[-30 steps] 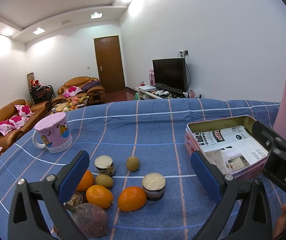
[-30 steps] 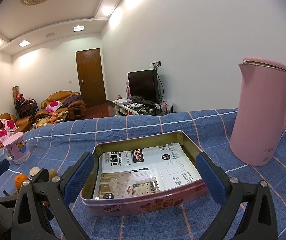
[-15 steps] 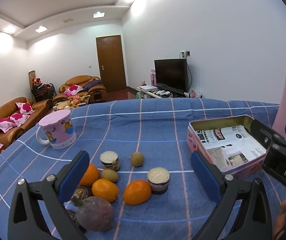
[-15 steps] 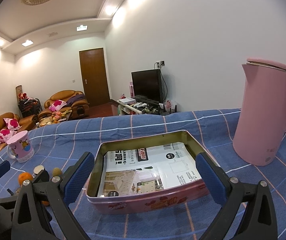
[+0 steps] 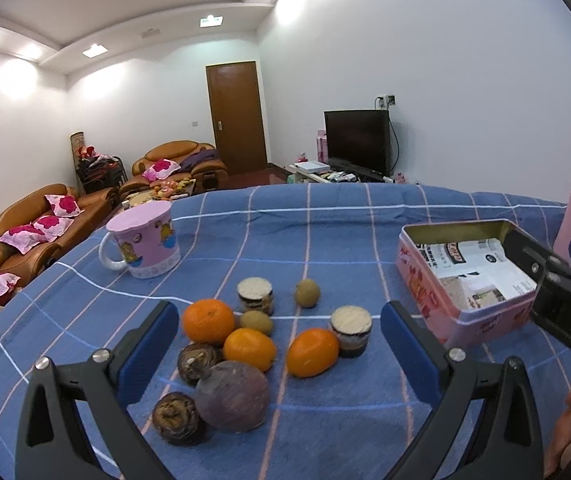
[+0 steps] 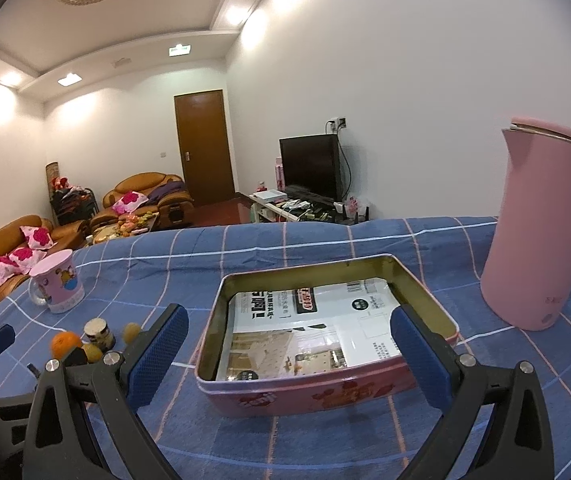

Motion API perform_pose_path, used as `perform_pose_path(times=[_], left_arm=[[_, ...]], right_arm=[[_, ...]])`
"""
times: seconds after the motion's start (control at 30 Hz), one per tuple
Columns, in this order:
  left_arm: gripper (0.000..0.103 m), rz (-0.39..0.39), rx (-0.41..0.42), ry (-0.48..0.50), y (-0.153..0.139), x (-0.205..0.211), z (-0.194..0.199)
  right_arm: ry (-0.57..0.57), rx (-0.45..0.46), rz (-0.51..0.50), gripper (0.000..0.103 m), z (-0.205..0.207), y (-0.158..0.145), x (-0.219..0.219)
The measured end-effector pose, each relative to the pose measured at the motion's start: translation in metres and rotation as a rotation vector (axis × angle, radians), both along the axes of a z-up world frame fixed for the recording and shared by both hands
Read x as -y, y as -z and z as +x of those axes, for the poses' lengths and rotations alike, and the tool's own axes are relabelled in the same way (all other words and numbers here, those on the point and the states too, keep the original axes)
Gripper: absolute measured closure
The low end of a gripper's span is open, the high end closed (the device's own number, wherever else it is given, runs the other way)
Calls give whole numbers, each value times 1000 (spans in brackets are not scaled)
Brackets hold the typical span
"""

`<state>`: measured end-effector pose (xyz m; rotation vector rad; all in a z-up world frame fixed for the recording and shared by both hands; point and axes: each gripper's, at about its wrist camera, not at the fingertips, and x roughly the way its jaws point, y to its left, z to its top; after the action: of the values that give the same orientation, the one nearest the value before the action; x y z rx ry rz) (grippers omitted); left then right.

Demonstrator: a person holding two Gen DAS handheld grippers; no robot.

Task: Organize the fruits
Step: 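Grasp the brown mangosteen with the left gripper while the right grasps the purple passion fruit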

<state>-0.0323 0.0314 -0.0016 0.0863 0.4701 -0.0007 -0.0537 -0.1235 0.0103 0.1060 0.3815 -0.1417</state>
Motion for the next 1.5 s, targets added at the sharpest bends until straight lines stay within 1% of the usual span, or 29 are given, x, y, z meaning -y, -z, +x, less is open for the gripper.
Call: perform_pose_path(times=[0.27,0.37,0.4,0.53,0.6,0.63,0.7,0.73,0.77,0.83,0.97,1.03,1.1,1.13,1.2,1.3,1.33,1.37,1.43,1.5], left_arm=[[0,10,-10,13,1,-8,-6],[0,20,-23,19,2,-15,-12],[0,22,-31,13,3,-19,-14],[0,-17,-73,-7,7,-55,-22],[0,-17,-93,-21,9,-73,-26],[0,-18,-106,-30,11,-84,-27],[0,-35,-143,-36,15,-100,-27],[0,-37,-170,-37,19,-107,-27],[0,-37,-196,-34,22,-111,-26],[1,-44,-247,-13,28,-118,-23],[5,-59,-283,8,32,-123,-24],[8,-67,-297,15,34,-126,-24],[14,-78,-316,24,36,-127,-22],[14,-79,-321,26,36,-128,-22],[14,-60,-323,35,38,-128,-24],[15,-29,-326,46,39,-126,-25],[16,-29,-333,49,40,-126,-24],[18,-30,-341,50,41,-126,-23],[20,-39,-353,53,42,-126,-20],[21,-49,-353,60,41,-124,-18]], right_arm=[[-39,-21,-14,1,0,3,-10],[-80,-35,4,1,-2,4,-14],[-99,-40,9,1,-2,5,-17],[-175,-62,8,2,-3,8,-30],[-224,-83,23,4,-2,10,-35],[-257,-104,36,8,-1,12,-40],[-324,-163,61,18,4,19,-51],[-353,-187,68,27,5,22,-57],[-378,-208,73,34,7,24,-62],[-430,-241,77,36,7,29,-77],[-526,-283,94,37,6,34,-104],[-572,-316,125,37,9,36,-117],[-615,-352,175,37,16,40,-130],[-637,-379,203,37,22,44,-138],[-657,-415,231,37,32,49,-150],[-655,-468,235,37,46,57,-164],[-653,-484,240,38,53,62,-167],[-651,-496,246,43,56,64,-169],[-666,-502,259,48,57,63,-169],[-678,-507,267,50,58,64,-169]])
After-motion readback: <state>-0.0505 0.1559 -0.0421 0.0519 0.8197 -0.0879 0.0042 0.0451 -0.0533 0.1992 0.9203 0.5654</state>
